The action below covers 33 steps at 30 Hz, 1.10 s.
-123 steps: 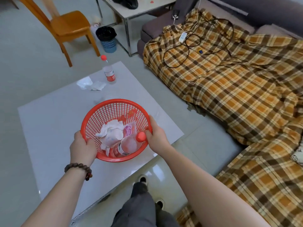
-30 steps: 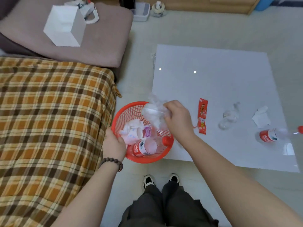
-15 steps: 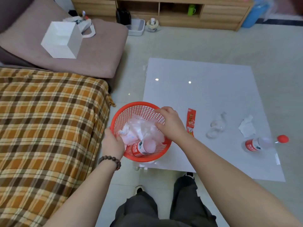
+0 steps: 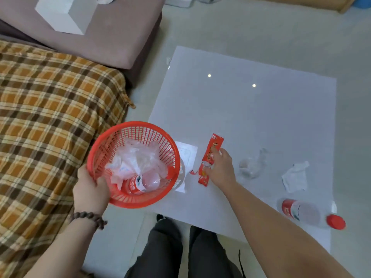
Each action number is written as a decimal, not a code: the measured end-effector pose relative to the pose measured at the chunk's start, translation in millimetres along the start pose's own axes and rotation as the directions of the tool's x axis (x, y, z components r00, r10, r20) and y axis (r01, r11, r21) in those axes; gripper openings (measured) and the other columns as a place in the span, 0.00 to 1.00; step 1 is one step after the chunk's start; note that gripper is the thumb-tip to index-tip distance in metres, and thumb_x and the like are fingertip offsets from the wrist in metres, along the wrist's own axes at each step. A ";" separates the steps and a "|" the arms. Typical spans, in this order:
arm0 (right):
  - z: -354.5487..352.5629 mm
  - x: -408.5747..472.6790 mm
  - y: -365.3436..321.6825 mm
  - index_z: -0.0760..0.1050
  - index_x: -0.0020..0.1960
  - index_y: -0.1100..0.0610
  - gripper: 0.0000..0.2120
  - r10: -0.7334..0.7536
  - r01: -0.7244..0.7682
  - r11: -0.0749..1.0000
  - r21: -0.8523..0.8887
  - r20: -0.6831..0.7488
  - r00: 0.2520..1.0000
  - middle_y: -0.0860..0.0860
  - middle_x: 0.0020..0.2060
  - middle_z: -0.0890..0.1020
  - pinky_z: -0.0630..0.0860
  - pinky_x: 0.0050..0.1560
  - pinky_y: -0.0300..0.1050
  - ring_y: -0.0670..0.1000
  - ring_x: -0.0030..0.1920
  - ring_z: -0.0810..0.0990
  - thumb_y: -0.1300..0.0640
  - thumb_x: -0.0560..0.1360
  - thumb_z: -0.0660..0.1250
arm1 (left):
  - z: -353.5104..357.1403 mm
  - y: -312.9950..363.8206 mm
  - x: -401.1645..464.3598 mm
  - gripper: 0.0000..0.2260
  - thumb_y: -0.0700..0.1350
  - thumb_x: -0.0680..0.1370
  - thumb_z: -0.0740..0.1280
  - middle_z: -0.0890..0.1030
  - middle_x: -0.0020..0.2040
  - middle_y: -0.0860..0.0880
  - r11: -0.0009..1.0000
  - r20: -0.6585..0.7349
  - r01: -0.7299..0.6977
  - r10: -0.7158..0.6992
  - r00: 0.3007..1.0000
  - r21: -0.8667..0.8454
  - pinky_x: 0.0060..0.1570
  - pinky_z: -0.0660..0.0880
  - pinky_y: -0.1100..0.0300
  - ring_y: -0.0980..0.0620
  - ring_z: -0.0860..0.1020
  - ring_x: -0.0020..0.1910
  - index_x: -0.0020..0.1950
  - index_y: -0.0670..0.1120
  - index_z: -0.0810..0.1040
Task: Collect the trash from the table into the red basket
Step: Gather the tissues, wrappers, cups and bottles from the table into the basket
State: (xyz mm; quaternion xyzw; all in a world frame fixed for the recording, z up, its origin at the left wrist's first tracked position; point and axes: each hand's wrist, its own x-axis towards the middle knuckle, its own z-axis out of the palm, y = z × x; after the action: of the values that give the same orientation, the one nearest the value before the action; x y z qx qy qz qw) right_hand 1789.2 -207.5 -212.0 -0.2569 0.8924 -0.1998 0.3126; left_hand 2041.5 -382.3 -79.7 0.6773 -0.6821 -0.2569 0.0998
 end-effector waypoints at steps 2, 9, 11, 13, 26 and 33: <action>7.1 24.1 14.7 0.52 0.75 0.53 0.41 0.012 -0.006 0.995 -0.102 0.057 0.998 0.57 0.75 0.55 0.58 0.72 0.55 0.60 0.74 0.54 0.47 0.70 0.71 | 9.9 2.0 -4.7 0.13 0.37 0.74 0.57 0.72 0.38 0.45 0.999 -0.011 0.017 -0.016 1.000 0.031 0.35 0.64 0.52 0.47 0.67 0.32 0.58 0.42 0.67; 39.6 75.9 52.3 0.38 0.76 0.52 0.54 -0.002 0.081 0.924 -0.373 0.206 0.978 0.57 0.77 0.41 0.48 0.72 0.64 0.60 0.77 0.42 0.36 0.66 0.70 | 37.2 13.6 -10.4 0.09 0.37 0.75 0.59 0.73 0.39 0.45 0.998 -0.044 0.012 -0.009 0.999 0.066 0.39 0.65 0.52 0.44 0.68 0.36 0.55 0.44 0.68; 47.9 76.2 59.0 0.43 0.76 0.52 0.51 -0.037 0.109 0.907 -0.408 0.180 0.983 0.55 0.77 0.44 0.46 0.73 0.62 0.60 0.77 0.43 0.36 0.67 0.69 | 41.7 15.7 -13.1 0.08 0.38 0.75 0.59 0.72 0.37 0.47 0.998 -0.044 0.019 -0.017 0.999 0.057 0.38 0.64 0.52 0.44 0.68 0.35 0.52 0.47 0.67; 52.7 74.4 62.0 0.52 0.75 0.52 0.40 -0.101 0.145 0.895 -0.423 0.124 0.987 0.54 0.76 0.54 0.47 0.74 0.59 0.58 0.76 0.49 0.41 0.72 0.66 | 44.8 16.9 -16.0 0.08 0.37 0.74 0.59 0.70 0.34 0.51 0.998 -0.041 0.023 -0.021 0.999 0.057 0.35 0.63 0.53 0.48 0.66 0.31 0.51 0.47 0.67; -22.3 32.4 2.7 0.78 0.49 0.59 0.08 -0.197 0.222 0.968 0.119 -0.194 0.961 0.55 0.40 0.81 0.73 0.43 0.49 0.56 0.44 0.78 0.58 0.77 0.61 | 36.6 27.0 -27.7 0.11 0.36 0.75 0.57 0.70 0.34 0.50 0.996 0.014 0.088 -0.089 0.996 0.009 0.26 0.60 0.60 0.55 0.67 0.30 0.58 0.40 0.67; -92.8 -45.7 -89.4 0.78 0.50 0.54 0.07 -0.343 0.514 0.802 0.305 -0.470 0.814 0.48 0.43 0.81 0.71 0.46 0.37 0.46 0.45 0.77 0.58 0.77 0.61 | 16.1 45.3 -40.5 0.15 0.35 0.75 0.56 0.73 0.43 0.45 0.996 0.078 0.018 -0.011 0.997 -0.089 0.38 0.65 0.57 0.46 0.70 0.37 0.62 0.41 0.67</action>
State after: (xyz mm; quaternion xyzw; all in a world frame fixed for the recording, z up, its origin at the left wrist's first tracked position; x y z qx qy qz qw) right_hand 1788.5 -233.1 -77.7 -0.3376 0.7884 -0.4998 0.1206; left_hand 1996.7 -341.6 -62.7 0.6667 -0.6683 -0.3138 0.1019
